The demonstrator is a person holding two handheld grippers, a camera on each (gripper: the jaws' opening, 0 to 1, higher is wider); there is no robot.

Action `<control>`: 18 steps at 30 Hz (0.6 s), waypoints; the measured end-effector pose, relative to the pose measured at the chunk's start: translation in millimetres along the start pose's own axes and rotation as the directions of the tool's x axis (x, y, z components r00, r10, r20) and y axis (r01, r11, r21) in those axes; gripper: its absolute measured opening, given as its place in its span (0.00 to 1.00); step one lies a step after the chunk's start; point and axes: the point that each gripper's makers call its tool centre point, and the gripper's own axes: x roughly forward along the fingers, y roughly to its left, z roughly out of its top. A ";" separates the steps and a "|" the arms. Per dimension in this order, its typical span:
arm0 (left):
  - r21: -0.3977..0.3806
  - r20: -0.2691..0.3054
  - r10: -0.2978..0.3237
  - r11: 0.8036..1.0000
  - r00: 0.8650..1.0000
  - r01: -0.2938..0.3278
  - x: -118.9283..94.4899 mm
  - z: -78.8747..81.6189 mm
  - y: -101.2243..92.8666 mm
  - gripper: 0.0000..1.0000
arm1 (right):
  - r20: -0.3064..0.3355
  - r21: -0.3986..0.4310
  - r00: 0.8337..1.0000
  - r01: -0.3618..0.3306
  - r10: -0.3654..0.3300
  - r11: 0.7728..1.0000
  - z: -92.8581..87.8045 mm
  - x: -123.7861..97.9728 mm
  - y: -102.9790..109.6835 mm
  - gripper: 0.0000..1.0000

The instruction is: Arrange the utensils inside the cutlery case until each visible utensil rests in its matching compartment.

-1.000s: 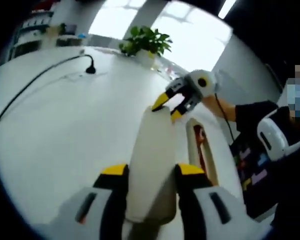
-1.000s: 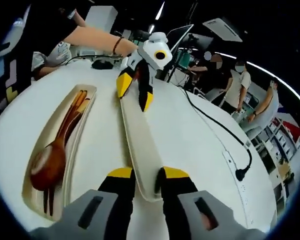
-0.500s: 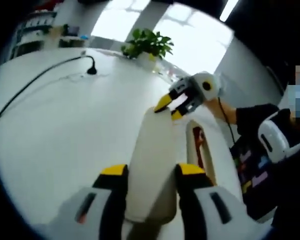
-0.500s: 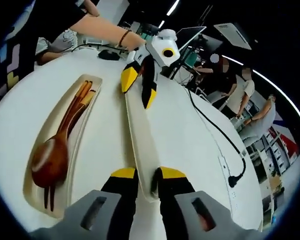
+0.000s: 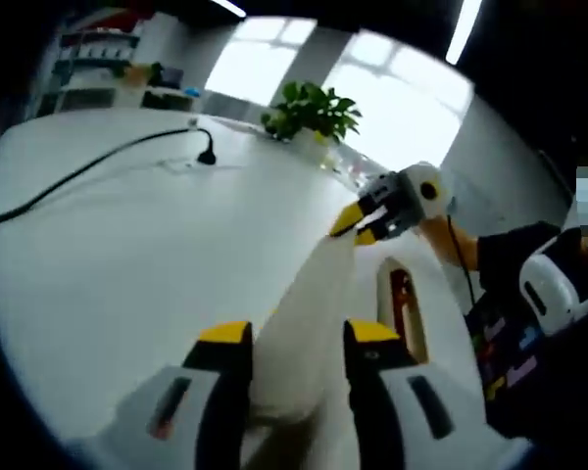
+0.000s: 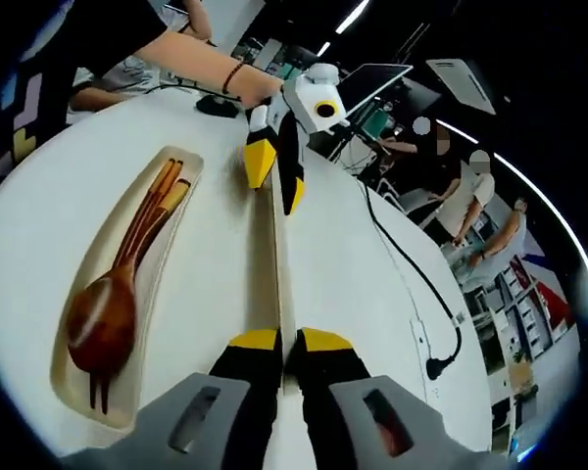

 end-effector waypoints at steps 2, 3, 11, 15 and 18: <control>-0.008 0.039 0.030 1.000 0.999 -0.030 -4.5 6.2 4.2 0.39 | 0.001 -0.009 1.000 0.002 -0.002 1.000 1.5 -0.5 1.7 0.03; -0.031 0.072 0.046 0.999 0.996 -0.043 -8.3 11.2 5.7 0.39 | 0.003 -0.026 1.000 0.011 -0.011 1.000 2.0 -0.6 1.4 0.02; -0.301 0.306 0.136 0.953 0.942 -0.040 -41.7 47.2 6.9 0.42 | 0.005 -0.058 0.998 0.055 -0.055 0.997 0.5 -3.8 -2.7 0.02; -0.473 0.382 0.161 0.880 0.910 0.043 -55.1 54.4 -0.5 0.60 | 0.022 -0.112 0.995 0.099 -0.097 0.989 2.8 -6.5 -7.0 0.02; -0.599 0.448 0.232 0.795 0.864 0.097 -61.3 58.4 7.9 0.97 | 0.038 -0.164 0.987 0.158 -0.154 0.974 7.2 -10.3 -12.0 0.02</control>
